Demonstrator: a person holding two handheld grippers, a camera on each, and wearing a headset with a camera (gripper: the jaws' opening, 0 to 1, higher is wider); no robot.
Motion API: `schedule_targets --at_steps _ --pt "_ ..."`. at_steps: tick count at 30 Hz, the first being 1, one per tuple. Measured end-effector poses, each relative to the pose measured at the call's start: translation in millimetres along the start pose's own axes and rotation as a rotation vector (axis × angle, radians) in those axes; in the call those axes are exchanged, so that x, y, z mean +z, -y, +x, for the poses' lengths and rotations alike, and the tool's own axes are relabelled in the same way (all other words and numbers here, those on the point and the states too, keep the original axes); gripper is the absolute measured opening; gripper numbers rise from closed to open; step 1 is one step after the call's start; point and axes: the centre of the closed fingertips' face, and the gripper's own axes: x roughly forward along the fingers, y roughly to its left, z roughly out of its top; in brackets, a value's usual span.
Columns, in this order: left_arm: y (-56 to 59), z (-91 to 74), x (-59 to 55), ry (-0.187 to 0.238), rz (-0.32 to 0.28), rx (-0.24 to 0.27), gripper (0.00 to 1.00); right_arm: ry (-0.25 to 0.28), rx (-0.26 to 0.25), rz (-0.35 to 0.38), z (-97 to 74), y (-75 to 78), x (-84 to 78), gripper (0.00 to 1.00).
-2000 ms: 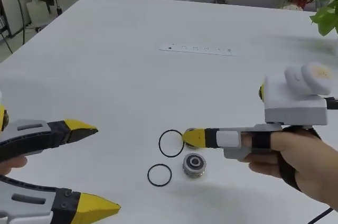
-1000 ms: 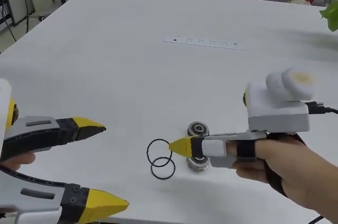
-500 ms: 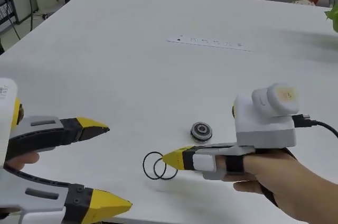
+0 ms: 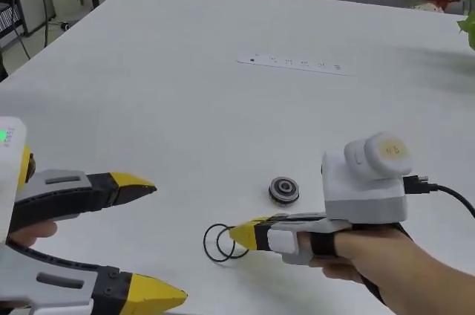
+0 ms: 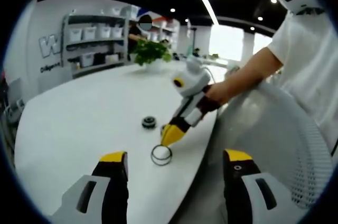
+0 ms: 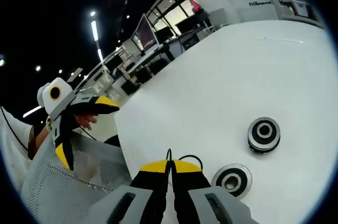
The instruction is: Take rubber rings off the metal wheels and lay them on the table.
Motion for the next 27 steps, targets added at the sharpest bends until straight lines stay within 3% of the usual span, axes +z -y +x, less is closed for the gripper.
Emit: schedule_targets --at_steps 3,5,17,21,27 --pt "-0.1 -0.1 -0.2 0.000 0.000 0.000 0.75 -0.007 -0.008 -0.002 1.0 1.0 -2.0 0.00" --pt "-0.3 -0.2 -0.1 0.000 0.000 0.001 0.75 -0.018 -0.034 -0.050 1.6 4.1 -4.1 0.00" --pt "-0.9 -0.4 -1.0 -0.005 0.000 0.005 0.73 -0.028 -0.042 -0.102 6.2 2.6 -5.9 0.00" --pt "-1.6 -0.6 -0.6 -0.003 -0.003 0.008 0.73 -0.041 -0.063 -0.158 7.0 4.4 -7.3 0.00" --pt "-1.1 -0.4 -1.5 -0.008 -0.005 0.005 0.73 -0.045 -0.061 -0.151 7.0 5.2 -7.7 0.02"
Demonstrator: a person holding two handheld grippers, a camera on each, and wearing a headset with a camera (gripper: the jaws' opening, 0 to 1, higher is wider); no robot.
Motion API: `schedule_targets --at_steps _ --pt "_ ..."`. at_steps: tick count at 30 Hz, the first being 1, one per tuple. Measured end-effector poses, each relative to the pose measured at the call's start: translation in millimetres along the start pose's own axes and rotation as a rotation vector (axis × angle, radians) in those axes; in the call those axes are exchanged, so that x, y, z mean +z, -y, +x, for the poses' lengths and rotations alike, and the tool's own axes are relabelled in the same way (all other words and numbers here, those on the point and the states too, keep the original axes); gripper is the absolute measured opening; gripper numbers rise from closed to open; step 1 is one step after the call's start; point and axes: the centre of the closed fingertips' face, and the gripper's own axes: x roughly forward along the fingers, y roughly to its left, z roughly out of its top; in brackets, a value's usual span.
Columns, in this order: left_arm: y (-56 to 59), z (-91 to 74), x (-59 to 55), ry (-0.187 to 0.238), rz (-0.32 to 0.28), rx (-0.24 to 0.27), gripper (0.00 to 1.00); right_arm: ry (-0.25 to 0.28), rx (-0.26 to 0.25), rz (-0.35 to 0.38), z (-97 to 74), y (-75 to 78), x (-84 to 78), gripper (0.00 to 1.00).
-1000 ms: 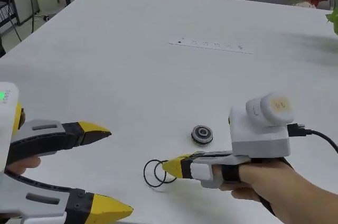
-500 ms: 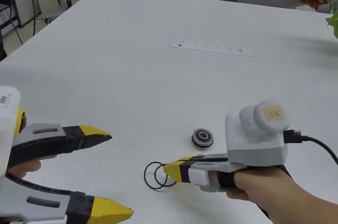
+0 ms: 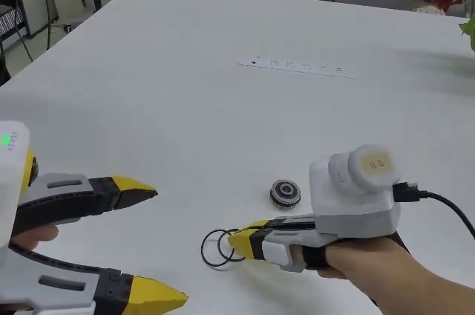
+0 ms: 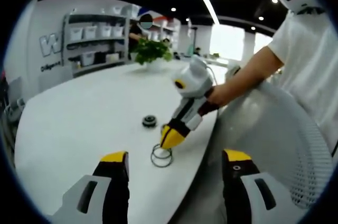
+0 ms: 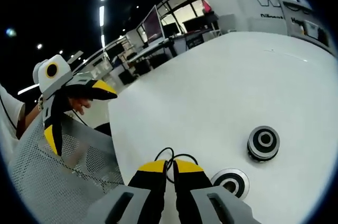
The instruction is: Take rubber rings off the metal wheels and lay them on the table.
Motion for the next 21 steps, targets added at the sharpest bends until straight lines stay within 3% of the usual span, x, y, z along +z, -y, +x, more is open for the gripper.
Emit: schedule_targets --at_steps 15,21 --pt "-1.3 -0.5 0.1 0.001 -0.002 0.007 0.73 -0.010 0.000 -0.019 -2.3 0.2 2.4 0.07" --pt "-1.3 -0.8 0.0 -0.001 0.001 0.009 0.73 -0.003 -0.001 -0.084 -4.4 -4.9 10.4 0.08"
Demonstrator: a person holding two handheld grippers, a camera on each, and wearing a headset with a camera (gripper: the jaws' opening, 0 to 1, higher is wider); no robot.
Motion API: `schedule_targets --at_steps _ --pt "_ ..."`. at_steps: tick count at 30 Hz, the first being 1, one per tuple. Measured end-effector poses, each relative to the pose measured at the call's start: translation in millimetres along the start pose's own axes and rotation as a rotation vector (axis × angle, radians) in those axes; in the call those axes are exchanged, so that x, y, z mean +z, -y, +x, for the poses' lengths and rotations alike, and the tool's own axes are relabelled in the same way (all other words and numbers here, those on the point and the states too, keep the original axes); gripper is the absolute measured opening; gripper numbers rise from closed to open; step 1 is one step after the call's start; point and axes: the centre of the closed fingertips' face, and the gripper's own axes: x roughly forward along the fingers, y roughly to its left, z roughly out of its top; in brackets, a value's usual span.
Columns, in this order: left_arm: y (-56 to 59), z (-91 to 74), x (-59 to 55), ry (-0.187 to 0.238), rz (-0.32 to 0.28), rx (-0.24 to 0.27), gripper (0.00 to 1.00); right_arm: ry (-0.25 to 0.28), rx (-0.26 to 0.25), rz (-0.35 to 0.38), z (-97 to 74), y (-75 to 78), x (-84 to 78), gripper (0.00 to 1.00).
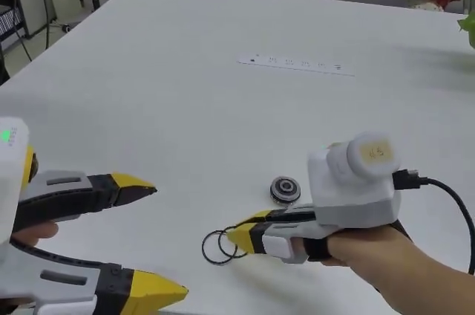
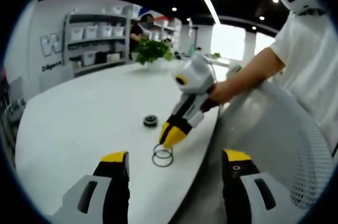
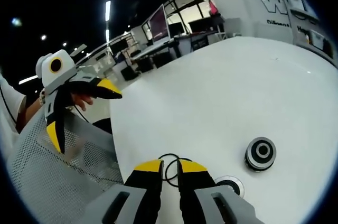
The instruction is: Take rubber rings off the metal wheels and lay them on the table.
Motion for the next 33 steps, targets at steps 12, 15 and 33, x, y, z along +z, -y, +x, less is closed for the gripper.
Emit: schedule_targets --at_steps 12,15,33 --pt "0.8 -0.2 1.4 0.009 0.003 -0.003 0.73 0.136 -0.008 -0.049 -16.0 -6.4 50.6 0.12" --pt "1.1 0.0 2.0 0.012 0.000 -0.005 0.73 0.158 -0.017 -0.073 -20.9 -4.4 61.8 0.13" --pt "0.0 -1.4 20.0 0.015 0.074 -0.014 0.75 0.317 -0.088 -0.093 -60.5 44.8 103.3 0.19"
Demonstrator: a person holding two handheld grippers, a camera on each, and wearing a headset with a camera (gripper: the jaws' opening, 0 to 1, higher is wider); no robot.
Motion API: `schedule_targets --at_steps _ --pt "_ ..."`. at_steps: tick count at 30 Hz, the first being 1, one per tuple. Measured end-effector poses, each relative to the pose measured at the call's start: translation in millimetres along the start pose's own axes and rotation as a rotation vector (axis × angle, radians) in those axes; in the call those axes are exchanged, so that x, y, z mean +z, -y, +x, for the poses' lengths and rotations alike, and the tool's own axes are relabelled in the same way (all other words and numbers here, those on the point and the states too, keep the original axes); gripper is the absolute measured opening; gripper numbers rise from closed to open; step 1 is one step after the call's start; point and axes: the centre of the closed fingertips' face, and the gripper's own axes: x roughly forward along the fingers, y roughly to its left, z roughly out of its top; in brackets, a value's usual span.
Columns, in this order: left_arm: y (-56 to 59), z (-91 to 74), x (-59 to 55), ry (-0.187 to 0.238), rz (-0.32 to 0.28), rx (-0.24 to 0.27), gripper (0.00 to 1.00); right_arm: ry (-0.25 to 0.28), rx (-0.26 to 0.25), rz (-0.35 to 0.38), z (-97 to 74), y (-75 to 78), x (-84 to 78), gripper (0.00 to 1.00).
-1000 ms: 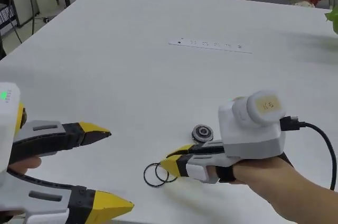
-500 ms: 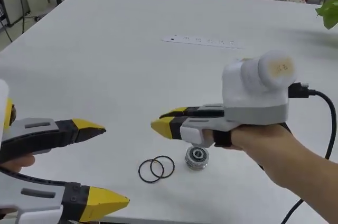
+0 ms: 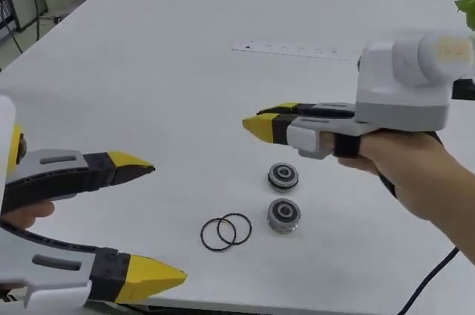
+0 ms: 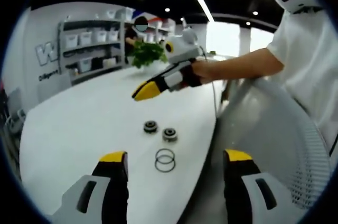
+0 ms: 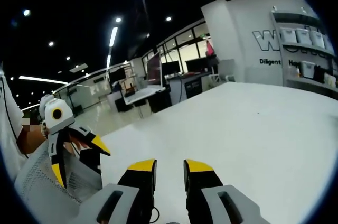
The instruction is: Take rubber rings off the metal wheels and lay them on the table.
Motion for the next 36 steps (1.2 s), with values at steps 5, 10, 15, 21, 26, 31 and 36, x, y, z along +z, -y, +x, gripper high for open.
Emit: schedule_targets --at_steps 5,10,15,21,26,31,36 --pt "-7.3 0.8 16.5 -0.005 0.056 0.016 0.76 0.021 -0.016 0.042 -15.5 18.1 -8.5 0.20" --pt "-14.5 1.5 36.5 0.005 0.095 0.022 0.77 -0.049 -0.055 0.011 -24.9 33.0 -31.1 0.20" --pt "-22.9 8.7 61.9 0.014 0.172 0.020 0.77 -0.109 -0.088 0.040 -29.2 46.4 -52.9 0.21" --pt "-33.0 23.0 96.0 0.058 0.262 0.013 0.72 -0.152 -0.111 0.047 -32.3 55.7 -69.0 0.20" --pt "-40.4 39.1 117.4 0.073 0.329 -0.001 0.70 -0.165 -0.123 0.060 -35.7 60.2 -76.1 0.20" --pt "-40.8 50.2 139.5 0.112 0.363 -0.032 0.68 -0.170 -0.134 0.072 -37.5 64.0 -82.0 0.18" --pt "-45.1 61.4 155.2 0.149 0.387 -0.045 0.66 -0.185 -0.132 0.073 -37.0 64.4 -87.3 0.18"
